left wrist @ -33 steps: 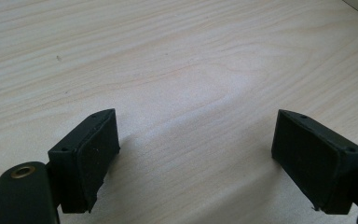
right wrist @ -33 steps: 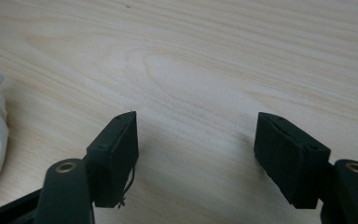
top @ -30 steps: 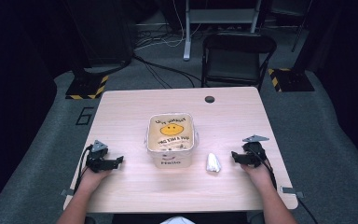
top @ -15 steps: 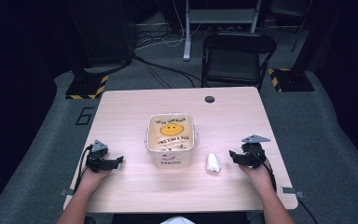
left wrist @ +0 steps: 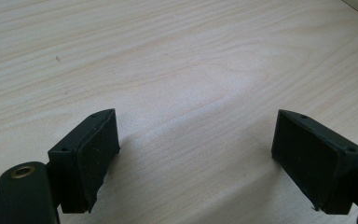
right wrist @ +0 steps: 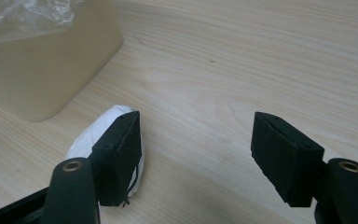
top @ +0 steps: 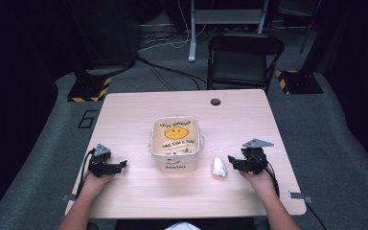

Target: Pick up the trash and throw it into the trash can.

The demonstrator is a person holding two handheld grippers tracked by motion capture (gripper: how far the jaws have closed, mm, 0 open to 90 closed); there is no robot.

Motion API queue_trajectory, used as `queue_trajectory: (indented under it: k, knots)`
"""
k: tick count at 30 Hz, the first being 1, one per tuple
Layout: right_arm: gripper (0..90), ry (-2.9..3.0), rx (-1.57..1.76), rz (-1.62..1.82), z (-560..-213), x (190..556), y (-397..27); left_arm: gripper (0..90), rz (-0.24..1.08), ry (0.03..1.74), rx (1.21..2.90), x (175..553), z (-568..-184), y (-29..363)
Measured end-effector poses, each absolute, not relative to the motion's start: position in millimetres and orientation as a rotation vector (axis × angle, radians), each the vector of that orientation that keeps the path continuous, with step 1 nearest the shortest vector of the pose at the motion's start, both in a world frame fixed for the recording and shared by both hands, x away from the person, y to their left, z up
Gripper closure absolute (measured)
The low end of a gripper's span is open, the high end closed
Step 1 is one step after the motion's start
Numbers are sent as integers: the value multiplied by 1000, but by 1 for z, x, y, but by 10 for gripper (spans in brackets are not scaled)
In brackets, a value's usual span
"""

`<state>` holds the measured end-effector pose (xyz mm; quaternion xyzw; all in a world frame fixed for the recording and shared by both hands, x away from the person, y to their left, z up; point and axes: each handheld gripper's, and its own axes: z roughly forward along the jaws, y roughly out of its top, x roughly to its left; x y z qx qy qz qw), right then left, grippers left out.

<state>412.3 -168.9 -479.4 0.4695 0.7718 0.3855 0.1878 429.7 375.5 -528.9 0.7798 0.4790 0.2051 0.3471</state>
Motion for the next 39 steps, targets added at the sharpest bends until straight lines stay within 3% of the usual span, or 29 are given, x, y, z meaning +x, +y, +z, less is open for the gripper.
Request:
queue_trajectory:
  k: [39]
  knots:
    - [303, 2275, 1218, 1137, -486, 404, -131, 149, 533, 1242, 2023, 430, -529, 375]
